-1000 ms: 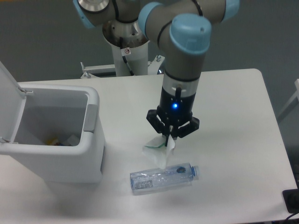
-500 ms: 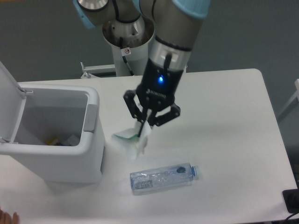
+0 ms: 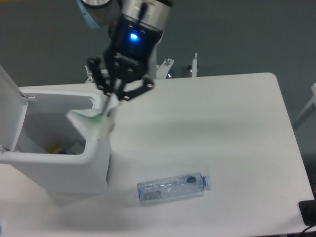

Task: Place the trash in the trash can
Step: 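Open the gripper to drop the paper into the bin, then move the open gripper over the clear plastic water bottle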

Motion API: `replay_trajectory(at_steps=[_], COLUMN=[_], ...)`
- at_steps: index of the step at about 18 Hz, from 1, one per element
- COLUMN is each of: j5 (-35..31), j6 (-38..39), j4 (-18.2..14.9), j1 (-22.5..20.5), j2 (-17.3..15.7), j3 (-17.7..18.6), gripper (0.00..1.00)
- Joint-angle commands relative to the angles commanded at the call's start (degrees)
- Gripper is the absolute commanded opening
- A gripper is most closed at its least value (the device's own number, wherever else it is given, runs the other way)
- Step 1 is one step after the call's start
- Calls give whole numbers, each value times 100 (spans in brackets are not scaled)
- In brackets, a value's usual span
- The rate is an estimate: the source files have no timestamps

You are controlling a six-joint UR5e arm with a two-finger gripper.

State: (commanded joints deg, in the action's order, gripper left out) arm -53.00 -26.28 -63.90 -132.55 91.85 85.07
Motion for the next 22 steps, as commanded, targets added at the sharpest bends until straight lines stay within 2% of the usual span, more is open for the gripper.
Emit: replay_trajectory(at_steps=[1,2,4,5,6,7,8,13,16,18,20,22], j5=[0,0,0,-9,-9,-9,-9,-35,-158,-193,-211,-639], j6=[-9,-9,-88,-88,-88,-79,-70,-44,-79,-88,-88,-105], j4=[9,26,53,61,62,53,35,175,377,579,563,589], j1=[140,220,300,352,361,361,361,248,-769,-938,-1385,-1562], j2=[0,0,9,44,61,88,88,184,369,684,843,993], j3=[114,185,387,422,431,414,396,186,124,-42,-104,-113], gripper=[15,19,53,74,80,94,100,100,100,100,100,100])
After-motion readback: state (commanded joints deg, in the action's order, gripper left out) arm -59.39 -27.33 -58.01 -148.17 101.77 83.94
